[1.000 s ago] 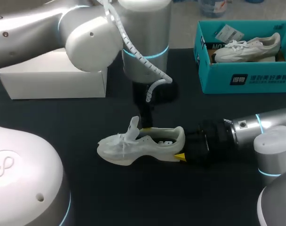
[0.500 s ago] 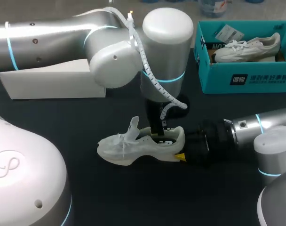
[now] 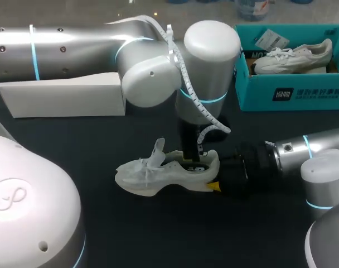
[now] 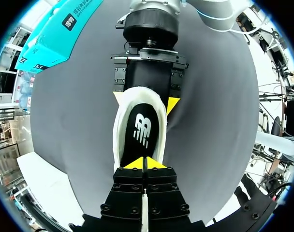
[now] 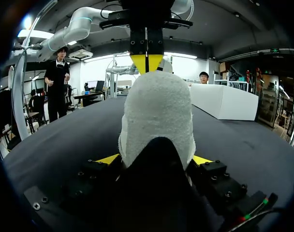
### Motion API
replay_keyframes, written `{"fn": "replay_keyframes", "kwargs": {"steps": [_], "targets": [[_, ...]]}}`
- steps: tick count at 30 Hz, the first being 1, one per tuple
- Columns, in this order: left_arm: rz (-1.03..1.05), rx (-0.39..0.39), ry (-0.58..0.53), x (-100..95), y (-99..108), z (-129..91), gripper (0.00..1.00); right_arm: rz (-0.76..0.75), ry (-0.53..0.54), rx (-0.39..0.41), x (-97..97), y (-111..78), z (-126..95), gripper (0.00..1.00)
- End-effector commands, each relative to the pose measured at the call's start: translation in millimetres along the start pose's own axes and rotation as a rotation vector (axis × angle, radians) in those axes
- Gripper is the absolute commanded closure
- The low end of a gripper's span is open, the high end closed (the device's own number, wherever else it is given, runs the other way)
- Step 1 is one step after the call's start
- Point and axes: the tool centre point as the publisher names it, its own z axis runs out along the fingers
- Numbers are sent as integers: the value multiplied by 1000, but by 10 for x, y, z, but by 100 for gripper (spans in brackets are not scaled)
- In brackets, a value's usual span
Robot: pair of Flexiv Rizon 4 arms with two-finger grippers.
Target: Take the shoe out of the shoebox, open the shoe tongue, remove and reinsert the insole, then place the shoe into the shoebox
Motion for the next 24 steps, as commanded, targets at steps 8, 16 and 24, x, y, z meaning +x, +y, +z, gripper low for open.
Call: {"fn": "replay_keyframes", "kwargs": {"steps": [8,16,24], "targets": [[27,-45,0,96,14,303,100,1,-1,3,28,-33,41,100],[45,-54,20,187,94,381,100,1,-1,3,28,-33,41,100],[64,-63,36,254,141,460,100,1,-1,3,28,-33,41,100]]}}
